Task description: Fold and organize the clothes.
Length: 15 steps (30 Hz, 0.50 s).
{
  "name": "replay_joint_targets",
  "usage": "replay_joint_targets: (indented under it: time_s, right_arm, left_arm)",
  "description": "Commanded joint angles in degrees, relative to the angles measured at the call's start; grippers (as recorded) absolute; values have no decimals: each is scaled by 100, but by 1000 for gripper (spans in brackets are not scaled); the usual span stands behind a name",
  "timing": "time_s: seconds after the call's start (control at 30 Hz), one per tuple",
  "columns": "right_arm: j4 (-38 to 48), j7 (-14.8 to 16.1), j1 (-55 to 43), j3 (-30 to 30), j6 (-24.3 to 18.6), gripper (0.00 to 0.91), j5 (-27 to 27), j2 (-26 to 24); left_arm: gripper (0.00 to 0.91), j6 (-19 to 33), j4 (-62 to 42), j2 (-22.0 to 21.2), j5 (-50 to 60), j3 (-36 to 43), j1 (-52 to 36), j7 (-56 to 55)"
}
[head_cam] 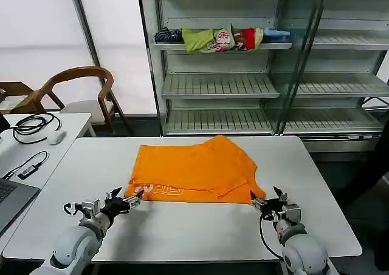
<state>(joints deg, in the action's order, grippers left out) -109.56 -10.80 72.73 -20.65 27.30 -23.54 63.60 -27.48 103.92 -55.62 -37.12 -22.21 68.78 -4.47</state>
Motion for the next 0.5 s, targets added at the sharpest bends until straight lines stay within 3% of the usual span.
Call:
replay_joint_targets:
  time_s: [0.03,0.07,0.1,0.13,0.5]
  right_arm:
    - [-40,13,266,-65,8,907,-34,-17]
    - [-2,7,252,-45,7,453,-37,-13]
    - [29,2,231,-11,6,161,-42,-13]
    - [62,-17,213,9,-3,0,-41,-12]
    - [53,4,179,-20,-31,0,-308,3]
  left_arm:
    - [907,-53,6,5,108,28,42,-70]
    - [494,-53,-13,5,115,33,39,-68]
    - [131,-57,-34,3,140,43,36,-67]
    - [20,-86,-55,-3,196,57,27,-70]
    - [20,-78,-129,-60,201,119,0,11]
